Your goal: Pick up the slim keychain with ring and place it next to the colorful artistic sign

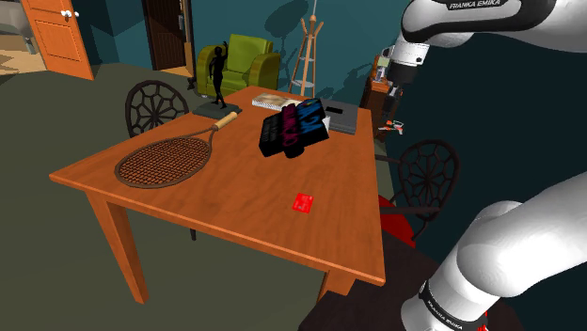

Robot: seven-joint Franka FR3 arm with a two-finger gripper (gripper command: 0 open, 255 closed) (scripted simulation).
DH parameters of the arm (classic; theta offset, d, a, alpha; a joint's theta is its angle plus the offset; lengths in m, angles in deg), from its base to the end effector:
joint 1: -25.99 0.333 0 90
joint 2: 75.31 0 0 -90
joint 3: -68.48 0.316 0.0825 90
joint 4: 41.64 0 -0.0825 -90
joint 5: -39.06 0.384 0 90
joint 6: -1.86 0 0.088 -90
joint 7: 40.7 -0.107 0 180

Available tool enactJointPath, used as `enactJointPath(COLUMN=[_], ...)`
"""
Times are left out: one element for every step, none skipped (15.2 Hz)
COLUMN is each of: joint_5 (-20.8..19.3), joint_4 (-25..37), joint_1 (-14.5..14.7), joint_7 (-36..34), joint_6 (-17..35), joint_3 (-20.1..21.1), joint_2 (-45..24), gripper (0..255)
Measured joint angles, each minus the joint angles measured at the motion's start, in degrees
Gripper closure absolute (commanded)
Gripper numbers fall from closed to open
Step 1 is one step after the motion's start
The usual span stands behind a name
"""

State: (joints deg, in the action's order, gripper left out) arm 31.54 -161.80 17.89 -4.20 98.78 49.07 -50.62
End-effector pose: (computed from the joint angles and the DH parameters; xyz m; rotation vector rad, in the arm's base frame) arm 0.3657 -0.2301 0.5827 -3.1204 -0.3149 -0.0134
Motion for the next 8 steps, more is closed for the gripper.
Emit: enactJointPath(joint_5=[-0.08, -0.14, -0.28, -0.34, -0.4, -0.43, -0.46, -0.58], joint_4=[-0.71, -1.33, -2.29, -3.09, -3.83, -4.51, -5.24, -6.24], joint_1=[-0.06, -0.12, -0.21, -0.25, -0.29, -0.31, -0.33, -0.41], joint_7=[0.13, 0.24, 0.26, 0.26, 0.26, 0.23, 0.22, 0.22], joint_6=[0.77, 1.42, 2.11, 2.86, 3.56, 4.3, 5.09, 5.94], joint_3=[-0.17, -0.32, -0.4, -0.47, -0.54, -0.61, -0.7, -0.79], joint_2=[-0.05, -0.08, 0.2, 0.25, 0.3, 0.24, 0.17, 0.34], gripper=[255, 255, 255, 255, 255, 255, 255, 255])
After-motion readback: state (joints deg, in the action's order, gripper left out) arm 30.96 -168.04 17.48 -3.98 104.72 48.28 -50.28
